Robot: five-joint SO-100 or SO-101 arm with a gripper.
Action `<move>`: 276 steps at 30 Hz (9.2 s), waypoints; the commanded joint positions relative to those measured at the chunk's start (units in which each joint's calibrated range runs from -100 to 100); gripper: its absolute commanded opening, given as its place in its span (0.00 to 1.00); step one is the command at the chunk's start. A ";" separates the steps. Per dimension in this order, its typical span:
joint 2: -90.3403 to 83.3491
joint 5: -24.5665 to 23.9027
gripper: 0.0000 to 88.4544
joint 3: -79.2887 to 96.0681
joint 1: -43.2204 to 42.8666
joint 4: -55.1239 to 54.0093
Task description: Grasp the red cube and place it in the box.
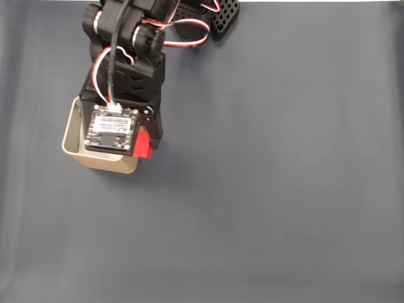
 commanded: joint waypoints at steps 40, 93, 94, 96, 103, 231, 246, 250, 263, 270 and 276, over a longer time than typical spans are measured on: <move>-5.15 -0.15 0.02 -14.75 4.24 5.78; -1.08 2.05 0.02 -14.57 11.19 2.00; -1.08 2.05 0.02 -14.48 11.34 2.00; -1.25 2.05 0.02 -14.02 11.48 2.00; -2.29 2.05 0.02 -13.39 11.48 2.08; -67.28 -6.98 0.00 74.95 -20.75 -20.65; -76.02 -7.08 0.00 84.88 -17.42 -14.74; -78.88 -7.42 0.00 84.88 -17.42 -6.62; -80.70 -8.35 0.00 84.88 -18.70 3.73; -80.70 -8.01 0.01 84.88 -18.70 5.20; -80.70 -8.01 0.01 84.88 -18.70 5.20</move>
